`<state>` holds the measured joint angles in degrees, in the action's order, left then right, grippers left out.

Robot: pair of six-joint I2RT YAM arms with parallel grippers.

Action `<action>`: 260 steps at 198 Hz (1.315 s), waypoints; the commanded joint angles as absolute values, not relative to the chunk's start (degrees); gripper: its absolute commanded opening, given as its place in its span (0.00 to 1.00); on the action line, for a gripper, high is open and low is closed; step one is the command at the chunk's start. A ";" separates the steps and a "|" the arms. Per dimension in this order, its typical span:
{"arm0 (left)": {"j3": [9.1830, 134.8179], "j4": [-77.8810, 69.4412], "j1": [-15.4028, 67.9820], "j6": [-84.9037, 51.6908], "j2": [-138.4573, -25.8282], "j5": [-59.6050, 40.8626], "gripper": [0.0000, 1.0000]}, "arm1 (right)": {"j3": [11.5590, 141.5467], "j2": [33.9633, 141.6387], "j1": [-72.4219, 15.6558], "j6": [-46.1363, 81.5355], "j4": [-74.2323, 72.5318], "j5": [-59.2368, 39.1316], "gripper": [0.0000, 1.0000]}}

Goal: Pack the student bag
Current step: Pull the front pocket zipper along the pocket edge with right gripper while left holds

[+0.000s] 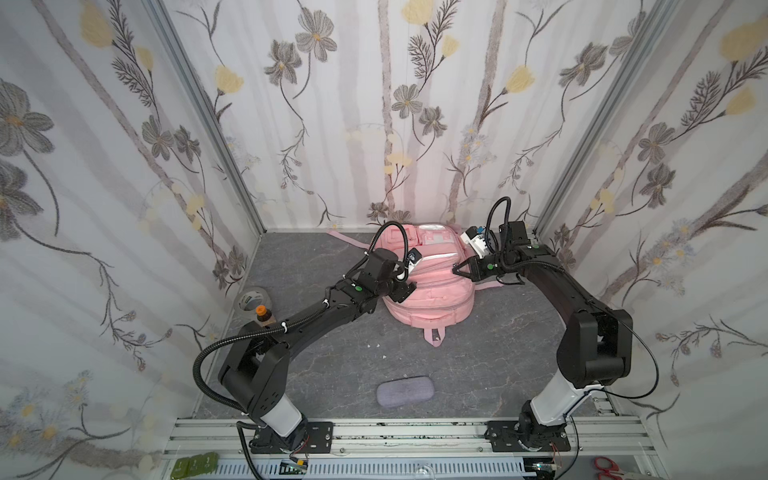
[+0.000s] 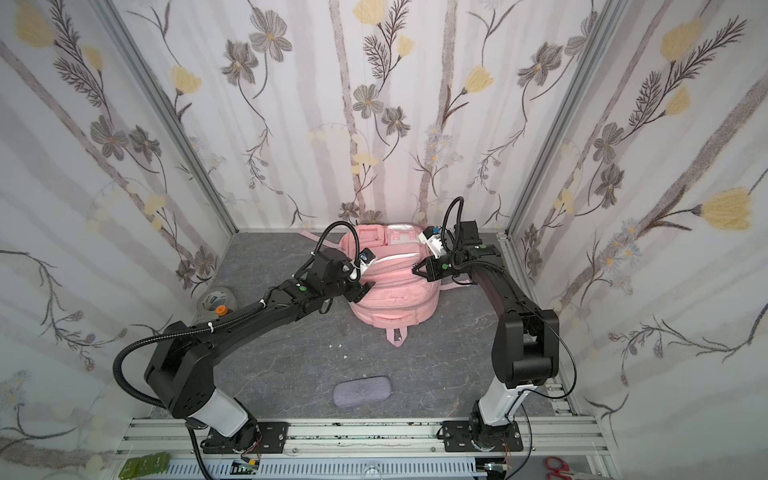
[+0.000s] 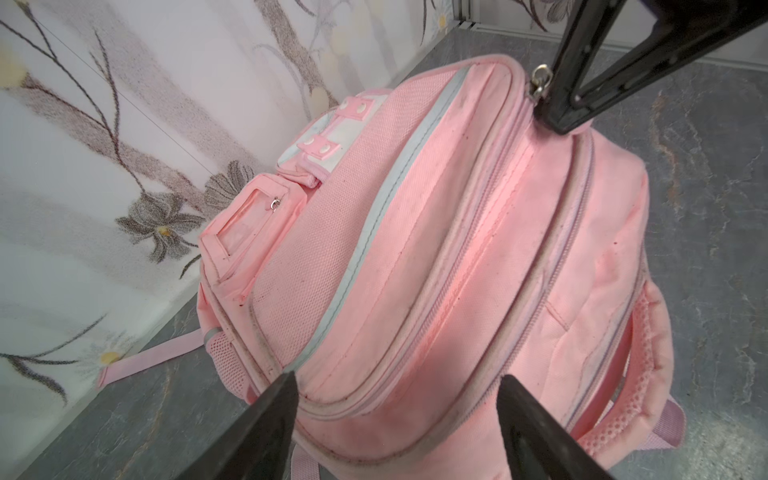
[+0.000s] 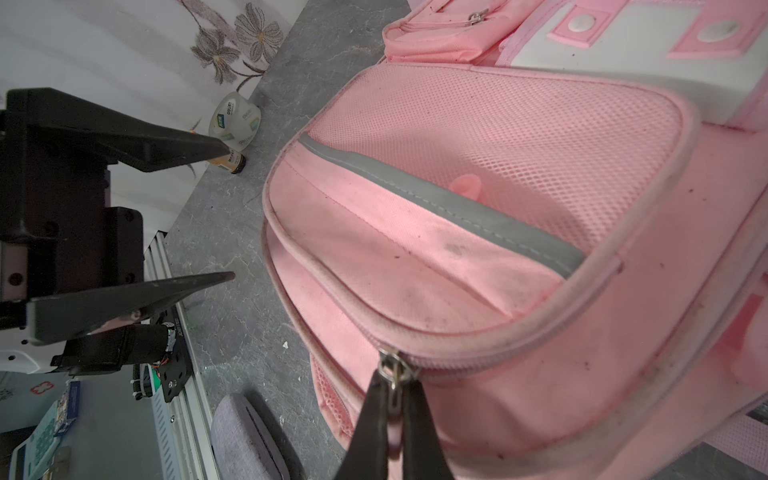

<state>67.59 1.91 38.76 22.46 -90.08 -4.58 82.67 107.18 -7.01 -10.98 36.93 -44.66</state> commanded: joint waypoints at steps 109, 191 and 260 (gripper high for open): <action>74.52 5.43 34.48 30.76 -98.54 -12.57 0.73 | 84.41 108.11 -6.42 -14.81 39.68 -46.31 0.00; 78.30 7.37 34.48 32.21 -102.28 -11.33 0.24 | 84.33 107.84 -6.33 -15.73 41.06 -46.87 0.00; 77.78 7.38 34.46 28.37 -101.13 -9.58 0.00 | 85.23 107.89 -6.33 -15.10 40.96 -46.87 0.00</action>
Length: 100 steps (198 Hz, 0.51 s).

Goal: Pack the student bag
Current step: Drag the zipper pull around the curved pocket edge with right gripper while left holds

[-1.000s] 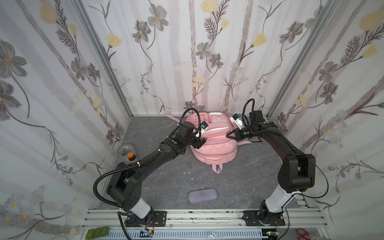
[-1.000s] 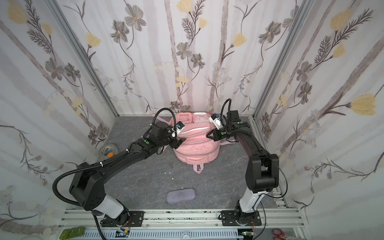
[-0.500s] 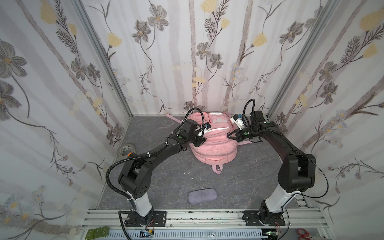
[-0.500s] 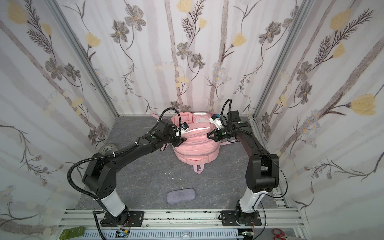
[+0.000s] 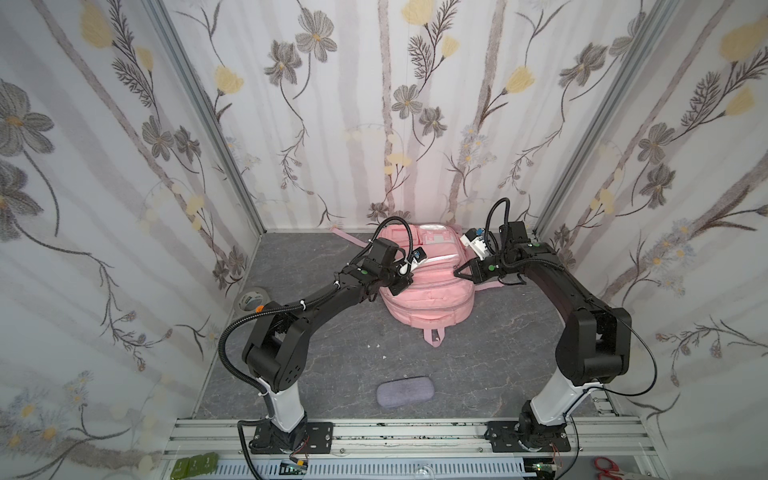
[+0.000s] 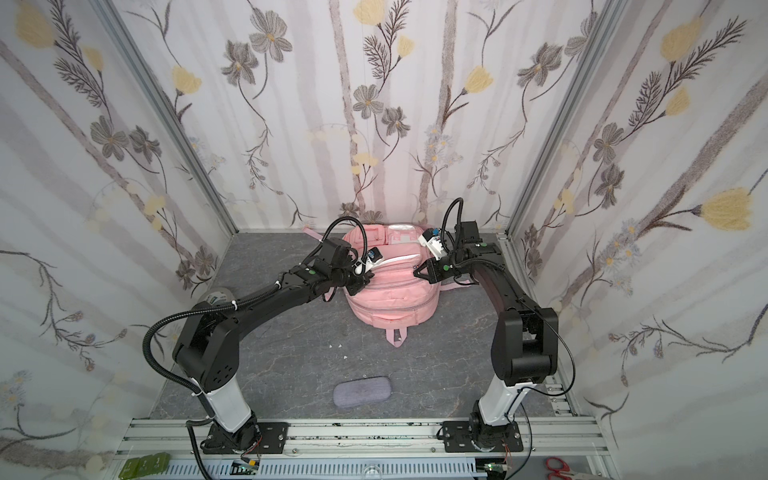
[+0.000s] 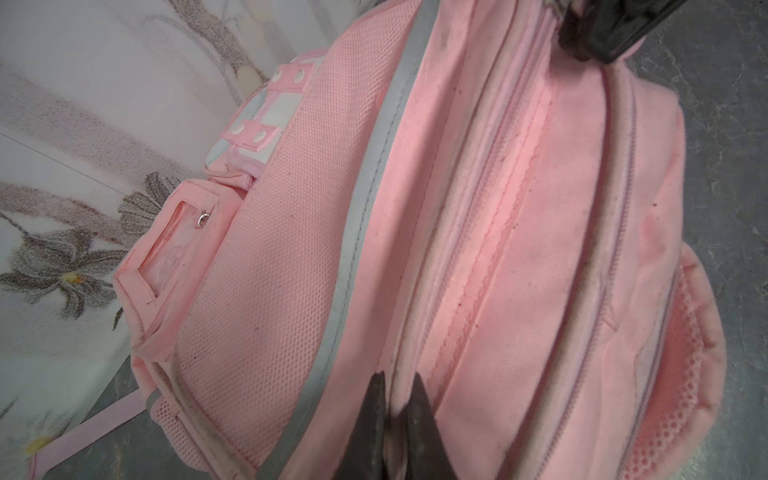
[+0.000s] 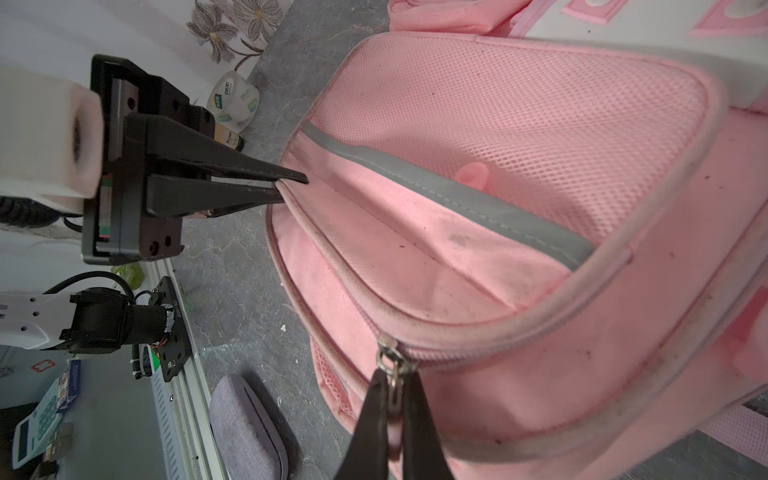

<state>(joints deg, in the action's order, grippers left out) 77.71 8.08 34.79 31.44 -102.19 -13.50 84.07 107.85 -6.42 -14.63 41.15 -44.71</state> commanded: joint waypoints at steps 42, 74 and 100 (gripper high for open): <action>78.78 8.87 36.04 17.58 -97.37 -13.90 0.00 | 88.29 108.69 -6.97 -12.11 40.81 -44.91 0.00; 79.70 9.73 40.67 13.15 -96.61 -13.53 0.00 | 91.63 110.36 -8.88 -11.08 40.69 -43.95 0.00; 84.91 13.09 42.41 9.71 -100.65 -10.88 0.00 | 94.48 112.38 -10.38 -9.94 40.85 -43.61 0.00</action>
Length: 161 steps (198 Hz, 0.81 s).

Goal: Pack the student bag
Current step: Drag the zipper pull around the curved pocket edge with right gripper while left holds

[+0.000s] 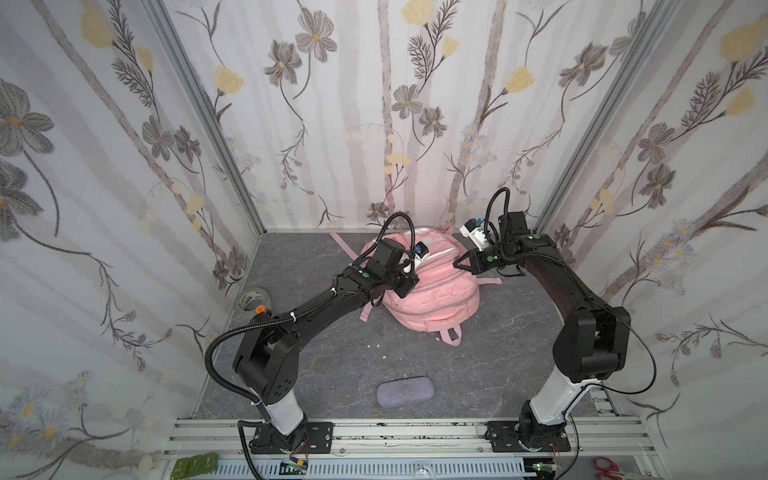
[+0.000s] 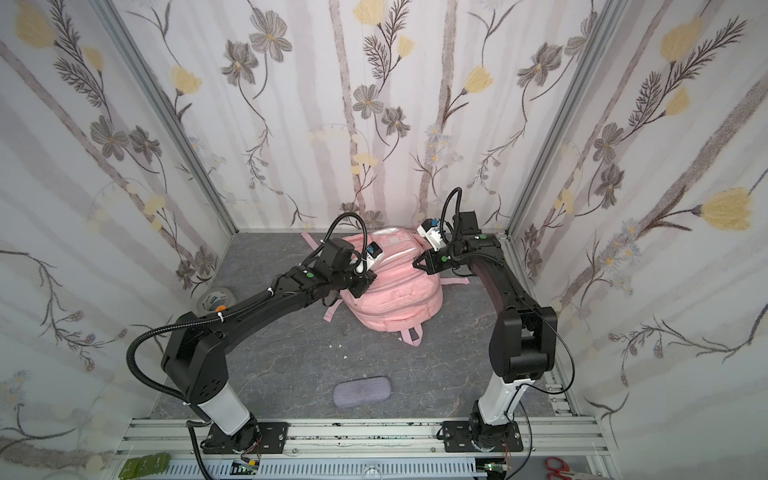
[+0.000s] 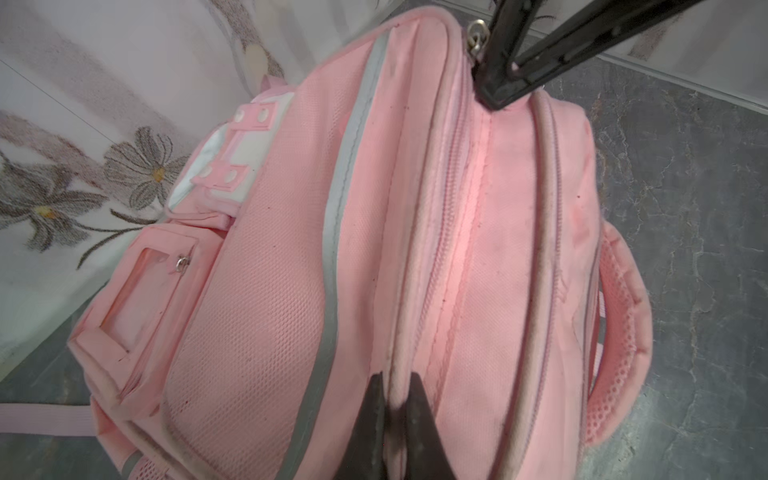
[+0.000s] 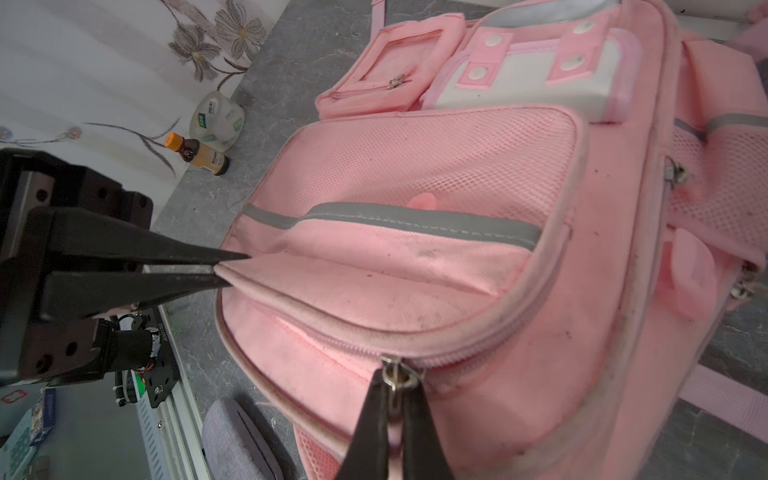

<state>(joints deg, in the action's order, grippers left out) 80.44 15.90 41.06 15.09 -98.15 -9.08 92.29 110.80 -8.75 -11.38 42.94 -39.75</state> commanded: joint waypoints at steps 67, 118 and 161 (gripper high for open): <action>98.84 14.18 42.58 -5.94 -109.67 -3.37 0.00 | 94.04 111.62 -12.66 -9.67 42.55 -41.74 0.00; 94.88 4.74 43.47 -13.10 -106.92 0.92 0.00 | 89.88 109.26 -12.32 -11.02 42.32 -39.26 0.00; 96.59 4.20 45.48 -10.41 -107.93 -2.73 0.00 | 89.98 109.06 -13.09 -9.09 38.26 -47.21 0.00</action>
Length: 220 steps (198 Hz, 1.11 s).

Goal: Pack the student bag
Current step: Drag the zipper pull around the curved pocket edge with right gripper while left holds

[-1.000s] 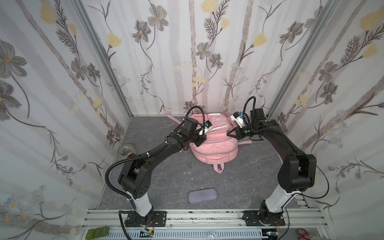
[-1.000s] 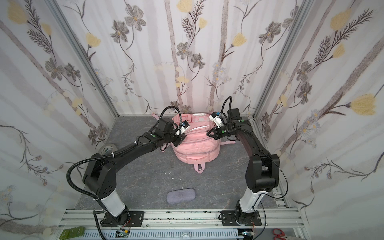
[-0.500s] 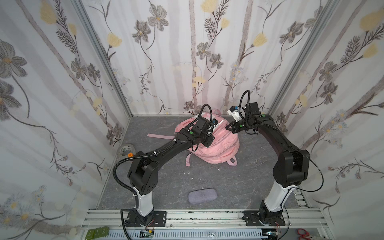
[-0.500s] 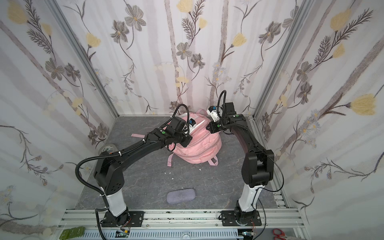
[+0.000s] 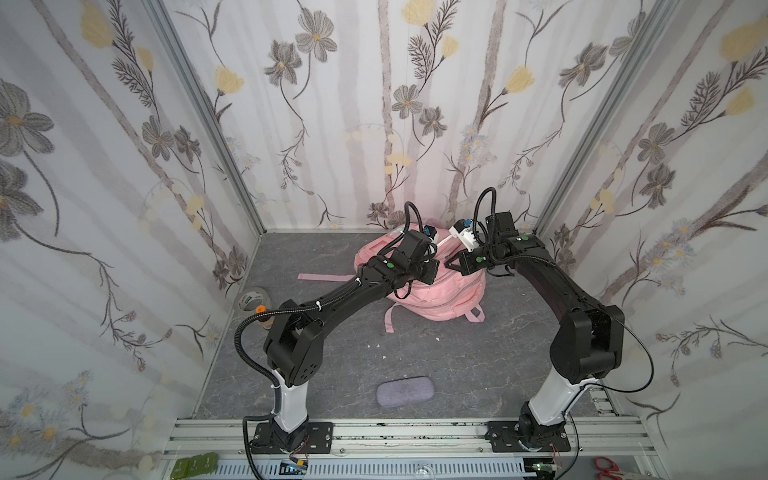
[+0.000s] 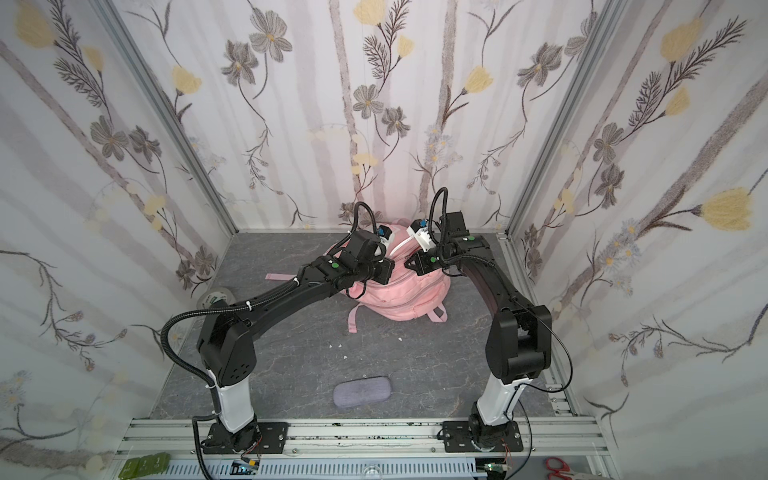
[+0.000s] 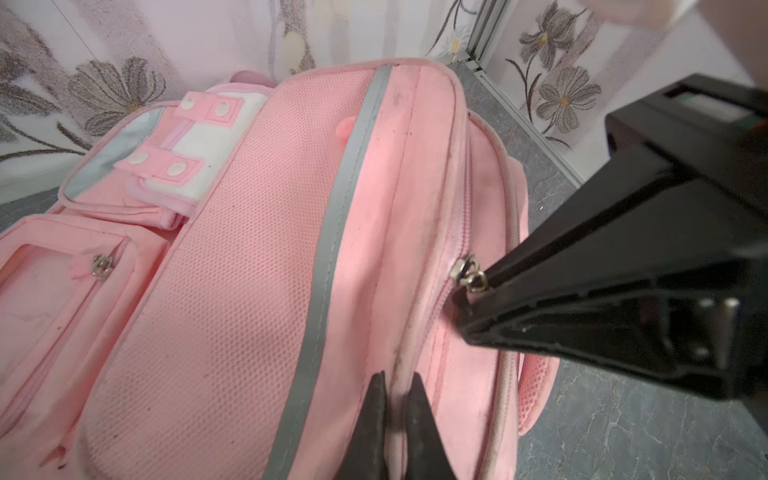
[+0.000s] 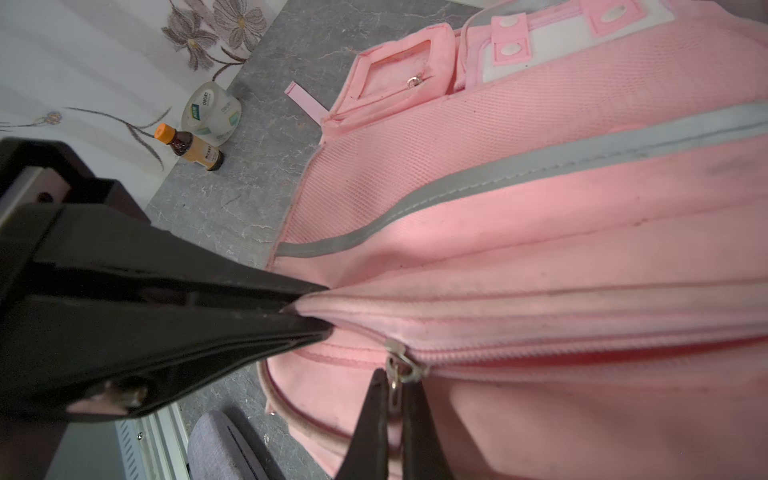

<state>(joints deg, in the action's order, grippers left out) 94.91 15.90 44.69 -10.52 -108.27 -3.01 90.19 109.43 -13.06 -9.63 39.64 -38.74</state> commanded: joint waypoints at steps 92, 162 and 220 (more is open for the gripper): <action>74.24 3.81 36.13 21.53 -95.29 -9.60 0.80 | 90.50 111.32 -8.14 -9.63 37.09 -47.20 0.00; 78.48 8.30 34.57 31.58 -101.75 -12.28 0.75 | 91.07 111.98 -8.00 -11.70 40.12 -47.46 0.00; 82.45 7.20 34.58 31.67 -105.33 -15.91 0.60 | 90.53 112.31 -8.02 -11.69 40.79 -47.78 0.00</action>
<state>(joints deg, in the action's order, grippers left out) 80.64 8.08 34.65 30.09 -104.22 -12.38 90.63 111.74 -7.90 -10.61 41.54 -43.75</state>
